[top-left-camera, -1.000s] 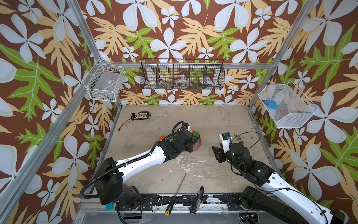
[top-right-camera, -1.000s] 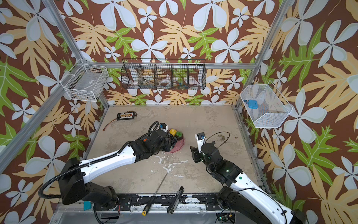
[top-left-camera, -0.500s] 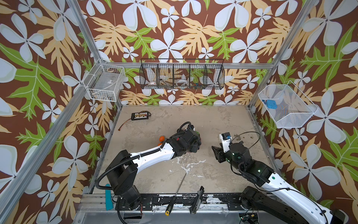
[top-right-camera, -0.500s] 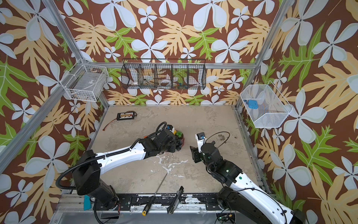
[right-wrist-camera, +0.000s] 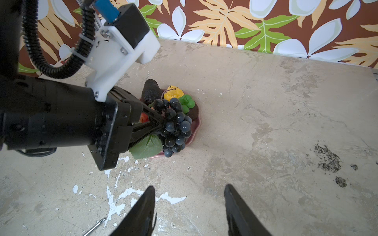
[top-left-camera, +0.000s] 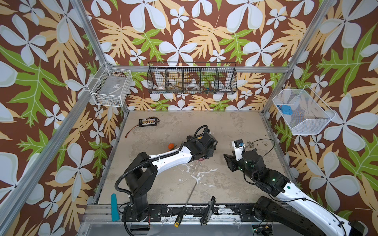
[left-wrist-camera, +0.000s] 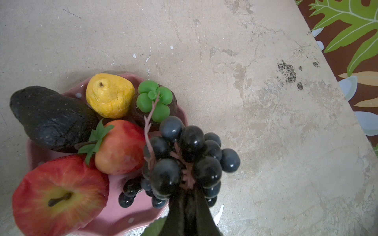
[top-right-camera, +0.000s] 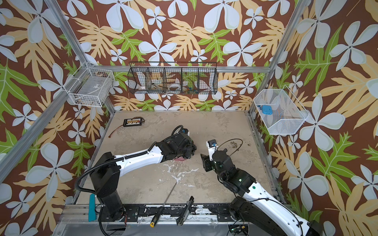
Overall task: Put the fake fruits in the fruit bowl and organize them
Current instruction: 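Lower the grapes onto the plate fruits while the right arm shifts slightly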
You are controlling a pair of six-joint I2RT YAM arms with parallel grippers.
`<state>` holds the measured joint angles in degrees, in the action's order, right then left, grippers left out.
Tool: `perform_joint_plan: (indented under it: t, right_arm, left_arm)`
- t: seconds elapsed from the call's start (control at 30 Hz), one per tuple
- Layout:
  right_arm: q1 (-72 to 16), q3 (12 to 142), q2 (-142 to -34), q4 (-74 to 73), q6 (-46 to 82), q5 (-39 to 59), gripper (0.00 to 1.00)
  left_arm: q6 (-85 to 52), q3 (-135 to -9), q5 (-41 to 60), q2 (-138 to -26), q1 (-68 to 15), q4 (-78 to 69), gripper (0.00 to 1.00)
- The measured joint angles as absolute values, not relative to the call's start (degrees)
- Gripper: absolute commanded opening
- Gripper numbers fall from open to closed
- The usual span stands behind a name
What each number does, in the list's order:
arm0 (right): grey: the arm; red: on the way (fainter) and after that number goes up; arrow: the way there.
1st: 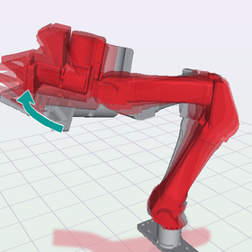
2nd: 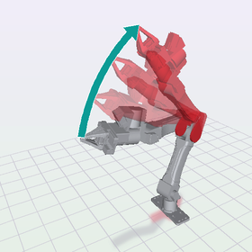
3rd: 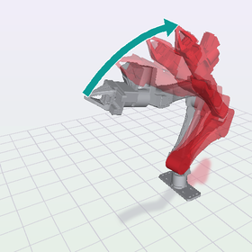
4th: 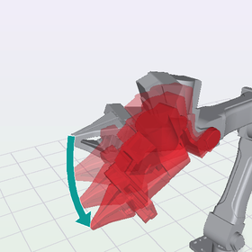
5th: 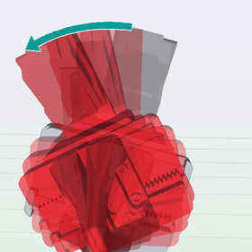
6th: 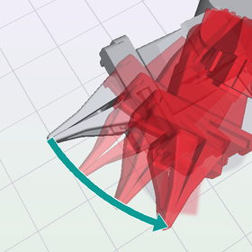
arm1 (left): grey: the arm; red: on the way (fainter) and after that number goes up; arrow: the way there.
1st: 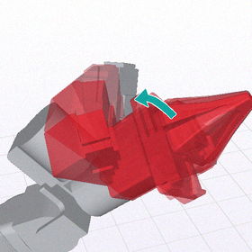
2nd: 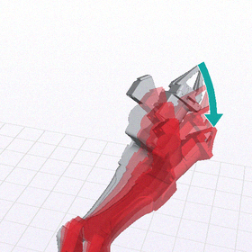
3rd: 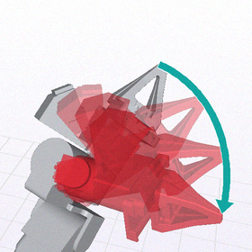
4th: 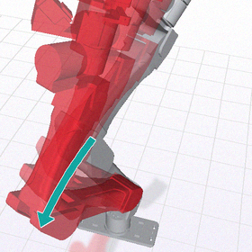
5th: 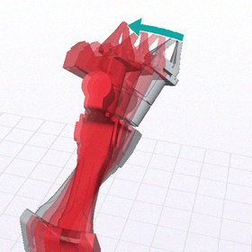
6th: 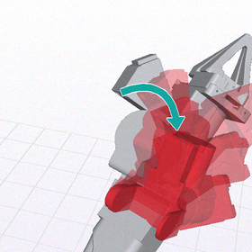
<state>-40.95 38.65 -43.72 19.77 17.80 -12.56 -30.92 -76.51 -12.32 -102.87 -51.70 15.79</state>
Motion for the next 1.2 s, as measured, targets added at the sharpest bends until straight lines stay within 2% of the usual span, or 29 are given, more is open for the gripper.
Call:
perform_joint_plan:
  t: [0.33,0.83,1.0,1.2]
  right_arm:
    - [-40.95,38.65,-44.03,19.77,17.8,-12.43,0.54]
    - [-40.95,38.63,-45.71,19.66,18.24,-12.16,0.55]
    - [-40.95,39.05,-50.15,18.92,19.92,-12.27,0.57]
    - [-38.09,40.97,-59.7,16.1,20.97,-12.67,0.57]
  left_arm:
    - [-30.81,-79.57,-12.16,-106.3,-48.4,16.58,0.08]
    - [-30.83,-79.33,-11.77,-107.0,-47.31,17.1,0.37]
    - [-31.03,-79.29,-11.81,-107.02,-47.29,16.86,0.42]
    - [-31.05,-78.06,-12.19,-106.72,-46.87,16.23,0.43]
